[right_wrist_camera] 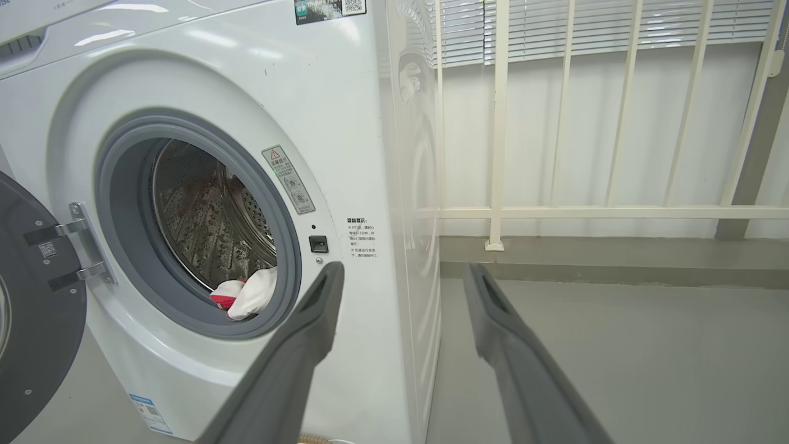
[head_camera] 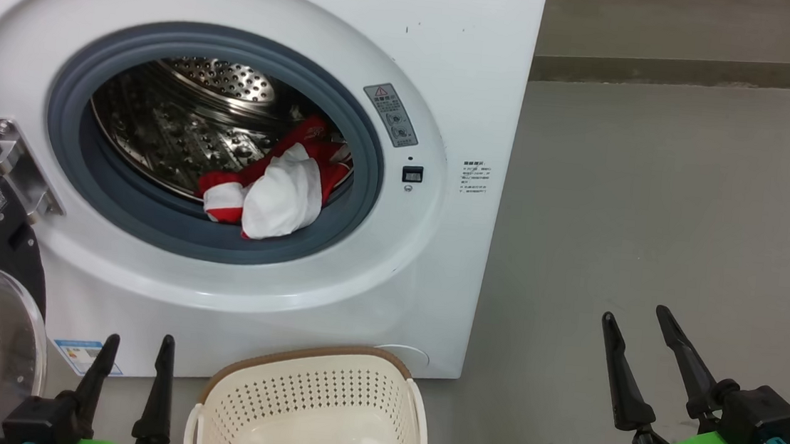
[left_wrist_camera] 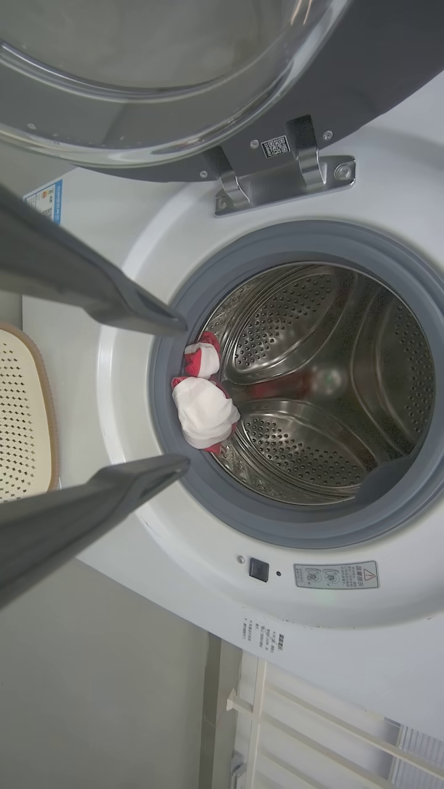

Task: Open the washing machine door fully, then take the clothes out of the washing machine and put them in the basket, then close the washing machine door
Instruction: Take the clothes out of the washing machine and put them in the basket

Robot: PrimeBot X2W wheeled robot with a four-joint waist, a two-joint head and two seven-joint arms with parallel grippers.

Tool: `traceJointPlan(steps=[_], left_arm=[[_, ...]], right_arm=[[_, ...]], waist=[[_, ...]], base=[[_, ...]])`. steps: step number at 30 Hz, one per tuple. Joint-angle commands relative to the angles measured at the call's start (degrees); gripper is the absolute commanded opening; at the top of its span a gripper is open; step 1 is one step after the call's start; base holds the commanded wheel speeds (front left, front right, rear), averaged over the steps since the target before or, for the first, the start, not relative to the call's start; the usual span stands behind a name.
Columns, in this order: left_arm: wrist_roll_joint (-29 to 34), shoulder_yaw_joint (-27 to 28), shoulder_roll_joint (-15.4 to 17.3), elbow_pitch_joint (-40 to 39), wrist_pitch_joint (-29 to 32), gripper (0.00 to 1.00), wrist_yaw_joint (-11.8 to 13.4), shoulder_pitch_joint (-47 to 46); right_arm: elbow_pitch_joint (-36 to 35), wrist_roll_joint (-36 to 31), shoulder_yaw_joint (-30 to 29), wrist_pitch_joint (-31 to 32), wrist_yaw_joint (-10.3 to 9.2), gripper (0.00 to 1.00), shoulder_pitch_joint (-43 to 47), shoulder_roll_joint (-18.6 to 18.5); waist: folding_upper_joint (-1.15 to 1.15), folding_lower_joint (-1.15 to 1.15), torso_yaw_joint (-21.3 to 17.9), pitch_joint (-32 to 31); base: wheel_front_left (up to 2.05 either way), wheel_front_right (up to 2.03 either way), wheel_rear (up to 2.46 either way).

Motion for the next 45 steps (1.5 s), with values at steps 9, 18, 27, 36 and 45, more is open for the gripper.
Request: traceJointPlan(steps=[9, 18, 27, 36, 45], left_arm=[[0.7, 1.7, 0.5, -0.6, -0.7, 1.00, -0.3, -4.4], [0.7, 1.1, 0.2, 0.5, -0.7, 1.00, 0.1, -10.8], [0.8, -0.1, 0.5, 4.9, -0.7, 1.00, 0.8, -21.3], [-0.2, -1.9, 2.4, 10.2, -0.6, 1.00, -0.1, -31.4], [-0.5, -4.3, 3.7, 20.3, -0.6, 1.00, -0.5, -44.8]], right_arm=[[-2.0, -0.3, 0.7, -0.4, 0.28, 1.00, -1.3, -0.6], [-2.6, -0.9, 0.6, -0.4, 0.28, 1.00, -2.7, -1.0], [-3.4, -0.4, 0.6, -0.4, 0.28, 1.00, -6.2, -1.7], [-4.2, 0.1, 0.5, -0.4, 0.28, 1.00, -9.1, -1.6], [-4.9, 0.6, 0.6, -0.4, 0.28, 1.00, -12.2, -2.4]], waist=[[0.00, 0.00, 1.0, 2.2], [0.00, 0.00, 1.5, 7.3], [0.00, 0.00, 0.7, 14.1], [0.00, 0.00, -0.7, 20.3], [0.00, 0.00, -1.9, 26.7]], base=[[0.00, 0.00, 0.00], [0.00, 0.00, 0.00], [0.00, 0.00, 0.00], [0.00, 0.00, 0.00], [0.00, 0.00, 0.00]])
